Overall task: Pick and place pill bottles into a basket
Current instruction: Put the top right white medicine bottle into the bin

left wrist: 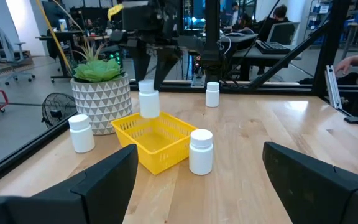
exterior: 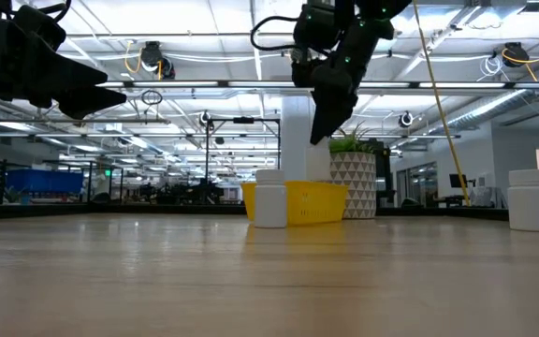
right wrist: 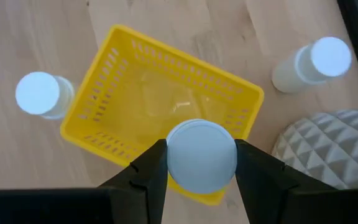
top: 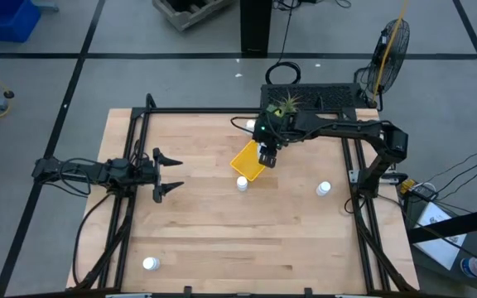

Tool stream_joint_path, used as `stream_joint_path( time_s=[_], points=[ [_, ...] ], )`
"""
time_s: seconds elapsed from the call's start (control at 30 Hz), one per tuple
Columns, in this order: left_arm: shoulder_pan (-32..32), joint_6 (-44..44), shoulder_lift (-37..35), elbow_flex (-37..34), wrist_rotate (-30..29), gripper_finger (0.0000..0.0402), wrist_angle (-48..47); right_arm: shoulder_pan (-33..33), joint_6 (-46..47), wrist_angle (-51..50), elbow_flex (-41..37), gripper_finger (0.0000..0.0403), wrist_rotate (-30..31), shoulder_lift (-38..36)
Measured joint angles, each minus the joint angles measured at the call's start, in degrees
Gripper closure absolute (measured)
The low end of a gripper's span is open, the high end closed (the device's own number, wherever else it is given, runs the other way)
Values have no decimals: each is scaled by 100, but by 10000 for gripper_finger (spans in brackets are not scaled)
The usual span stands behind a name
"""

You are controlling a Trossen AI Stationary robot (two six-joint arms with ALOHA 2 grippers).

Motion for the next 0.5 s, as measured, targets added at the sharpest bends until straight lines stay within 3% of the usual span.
stream_joint_path(
  time_s=[0.5],
  points=[
    [0,0,0,0,0,50,0,2,105,656,-685,258,-1,0]
  ],
)
